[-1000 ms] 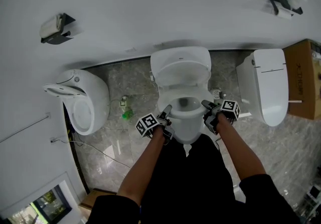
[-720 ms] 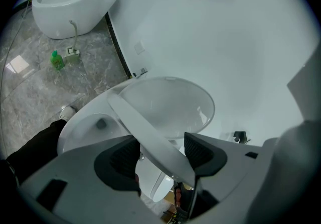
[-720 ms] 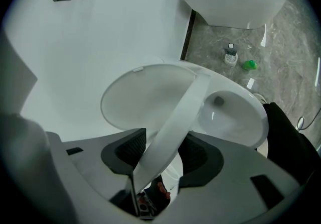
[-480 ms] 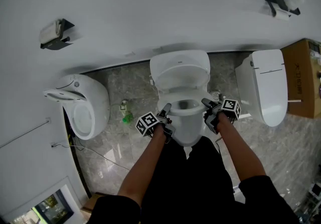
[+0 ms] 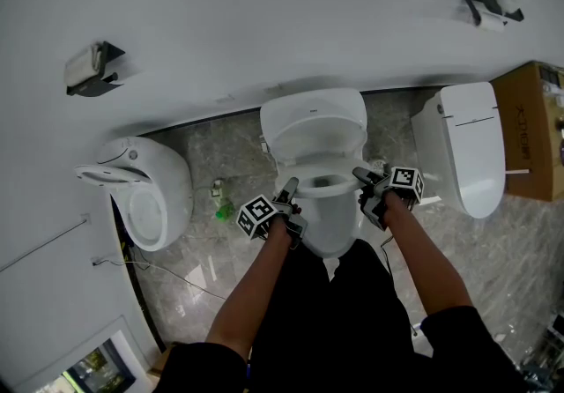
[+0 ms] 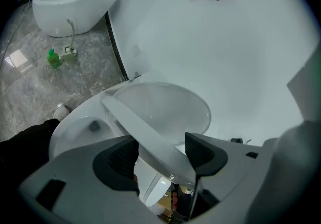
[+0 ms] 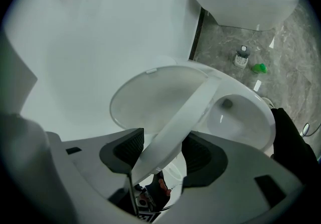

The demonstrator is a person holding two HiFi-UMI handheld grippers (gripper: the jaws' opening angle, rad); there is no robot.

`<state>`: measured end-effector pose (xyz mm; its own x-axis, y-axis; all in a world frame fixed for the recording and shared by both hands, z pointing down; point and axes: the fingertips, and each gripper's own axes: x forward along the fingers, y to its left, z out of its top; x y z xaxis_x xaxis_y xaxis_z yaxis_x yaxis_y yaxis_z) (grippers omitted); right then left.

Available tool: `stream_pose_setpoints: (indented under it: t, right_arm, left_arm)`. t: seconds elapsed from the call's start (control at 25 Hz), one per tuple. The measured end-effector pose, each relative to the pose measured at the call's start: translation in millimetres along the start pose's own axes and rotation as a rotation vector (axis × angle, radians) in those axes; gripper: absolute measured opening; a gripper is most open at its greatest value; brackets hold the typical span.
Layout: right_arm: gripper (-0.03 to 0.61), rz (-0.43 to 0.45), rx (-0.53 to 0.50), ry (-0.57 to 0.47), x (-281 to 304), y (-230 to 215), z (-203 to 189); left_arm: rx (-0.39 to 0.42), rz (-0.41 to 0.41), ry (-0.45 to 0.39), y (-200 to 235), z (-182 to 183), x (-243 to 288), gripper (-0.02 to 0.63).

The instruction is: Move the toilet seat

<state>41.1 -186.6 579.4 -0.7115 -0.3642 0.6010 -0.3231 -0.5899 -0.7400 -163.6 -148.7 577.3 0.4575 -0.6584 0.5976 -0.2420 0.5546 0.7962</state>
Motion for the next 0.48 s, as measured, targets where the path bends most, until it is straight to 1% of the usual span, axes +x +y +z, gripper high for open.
stream_pose_setpoints:
  t: [0.2,0.48]
  right_arm:
    - [0.242,0.028,0.010,-0.017,5,6,8]
    - [0.258,0.058,0.031,-0.041,14,17,21]
  left_arm:
    - [-0.003,-0.029,0.005,-8,6,5,0.293]
    - [0.021,-0.084,0.027,-20,17,15,0.319]
